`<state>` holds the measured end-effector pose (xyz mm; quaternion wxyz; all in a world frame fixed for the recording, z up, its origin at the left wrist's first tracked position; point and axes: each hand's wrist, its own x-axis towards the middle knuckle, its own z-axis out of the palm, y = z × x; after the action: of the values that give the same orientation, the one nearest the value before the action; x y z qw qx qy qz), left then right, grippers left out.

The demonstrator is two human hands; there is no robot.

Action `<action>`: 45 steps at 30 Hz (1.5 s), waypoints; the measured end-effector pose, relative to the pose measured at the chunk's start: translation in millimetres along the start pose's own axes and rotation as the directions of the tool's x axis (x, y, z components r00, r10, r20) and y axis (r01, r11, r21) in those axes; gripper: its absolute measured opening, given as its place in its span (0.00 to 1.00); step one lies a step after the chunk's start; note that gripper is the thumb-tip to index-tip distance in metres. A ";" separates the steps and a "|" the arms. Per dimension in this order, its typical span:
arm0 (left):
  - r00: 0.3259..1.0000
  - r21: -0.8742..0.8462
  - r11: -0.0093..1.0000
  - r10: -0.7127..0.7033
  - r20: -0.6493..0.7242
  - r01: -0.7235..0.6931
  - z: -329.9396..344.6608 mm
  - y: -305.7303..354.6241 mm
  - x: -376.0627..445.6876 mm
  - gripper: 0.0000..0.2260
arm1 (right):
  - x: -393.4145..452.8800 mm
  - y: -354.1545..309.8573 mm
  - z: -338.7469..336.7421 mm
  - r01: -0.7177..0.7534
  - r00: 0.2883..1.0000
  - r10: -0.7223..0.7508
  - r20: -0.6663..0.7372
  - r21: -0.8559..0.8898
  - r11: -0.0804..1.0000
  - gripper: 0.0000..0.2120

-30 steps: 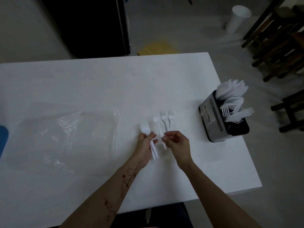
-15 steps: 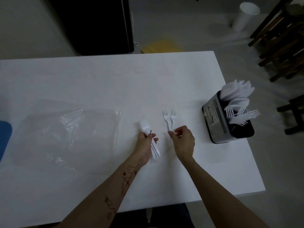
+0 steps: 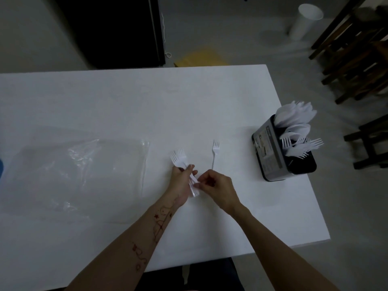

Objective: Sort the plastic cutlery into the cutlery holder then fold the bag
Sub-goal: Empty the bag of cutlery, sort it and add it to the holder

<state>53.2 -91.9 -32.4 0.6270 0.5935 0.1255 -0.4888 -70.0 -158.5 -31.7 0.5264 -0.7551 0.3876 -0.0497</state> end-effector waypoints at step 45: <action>0.950 -0.172 0.973 0.192 0.247 -0.153 175.5 22.1 -56.8 0.16 | -33.9 -3.1 -213.1 0.026 0.863 -0.213 -0.457 -0.380 0.924 0.08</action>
<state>-32.1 -221.7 69.6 0.7214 0.4834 0.0255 -0.4952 -194.8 -297.7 76.1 0.2585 -0.8241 0.4624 -0.2005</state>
